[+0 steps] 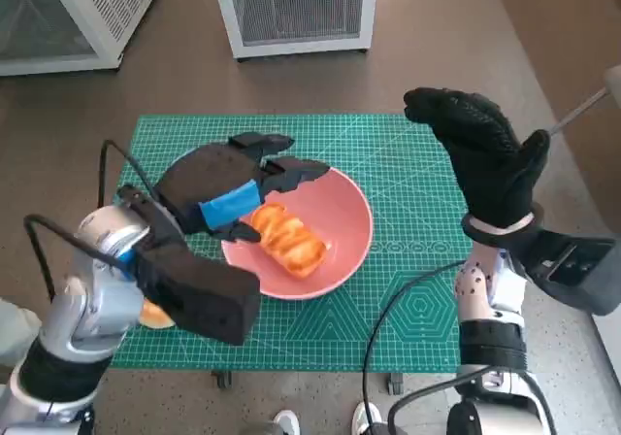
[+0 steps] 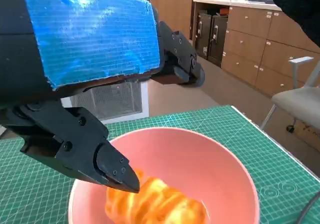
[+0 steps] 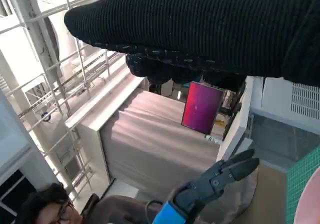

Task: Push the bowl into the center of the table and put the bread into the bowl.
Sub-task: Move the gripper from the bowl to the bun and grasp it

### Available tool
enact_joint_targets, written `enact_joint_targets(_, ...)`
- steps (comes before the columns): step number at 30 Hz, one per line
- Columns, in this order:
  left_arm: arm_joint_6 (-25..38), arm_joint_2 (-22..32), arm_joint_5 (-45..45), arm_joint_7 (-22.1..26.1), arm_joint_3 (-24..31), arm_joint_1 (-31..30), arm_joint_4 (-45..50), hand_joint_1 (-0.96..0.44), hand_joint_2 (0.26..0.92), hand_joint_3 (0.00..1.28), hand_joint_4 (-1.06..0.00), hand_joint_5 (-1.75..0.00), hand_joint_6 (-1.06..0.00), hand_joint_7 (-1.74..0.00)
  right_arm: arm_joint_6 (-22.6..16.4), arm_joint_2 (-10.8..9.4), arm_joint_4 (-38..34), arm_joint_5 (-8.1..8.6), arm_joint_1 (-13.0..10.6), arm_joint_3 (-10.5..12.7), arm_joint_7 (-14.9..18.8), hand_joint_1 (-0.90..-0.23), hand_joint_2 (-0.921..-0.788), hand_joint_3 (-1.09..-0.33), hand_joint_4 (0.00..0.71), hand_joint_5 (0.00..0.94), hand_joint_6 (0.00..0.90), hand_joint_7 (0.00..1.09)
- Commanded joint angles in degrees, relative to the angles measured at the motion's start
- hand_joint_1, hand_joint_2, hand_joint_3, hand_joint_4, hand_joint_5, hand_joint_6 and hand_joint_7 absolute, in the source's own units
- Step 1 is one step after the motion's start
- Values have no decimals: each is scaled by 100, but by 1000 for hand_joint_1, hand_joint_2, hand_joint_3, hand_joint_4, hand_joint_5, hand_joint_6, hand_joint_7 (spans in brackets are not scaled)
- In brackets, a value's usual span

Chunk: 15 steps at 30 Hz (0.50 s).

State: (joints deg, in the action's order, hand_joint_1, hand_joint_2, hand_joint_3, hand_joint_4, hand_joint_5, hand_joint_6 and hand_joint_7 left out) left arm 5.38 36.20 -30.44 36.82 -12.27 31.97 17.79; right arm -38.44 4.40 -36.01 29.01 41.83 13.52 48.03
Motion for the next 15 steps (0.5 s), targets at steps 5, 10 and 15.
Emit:
enact_joint_targets(5, 375, 415, 318, 362, 808, -520, 935, -320, 732, 0, -129, 0, -295, -2, 102, -7, 29, -7, -162, -15, -18, -550, -921, -593, 249, 2, 359, 4)
enact_joint_targets(10, 672, 690, 653, 622, 1491, -922, 1494, -278, 717, 1, -120, 0, -300, -4, 161, 14, 95, 25, -188, -2, -8, -549, -921, -593, 249, 2, 359, 4)
enact_joint_targets(15, 1047, 953, 1006, 909, 2159, -1322, 1969, -180, 704, 0, -106, -1, -300, -3, 211, 22, 188, 30, -224, 1, -22, -554, -921, -593, 249, 2, 359, 4)
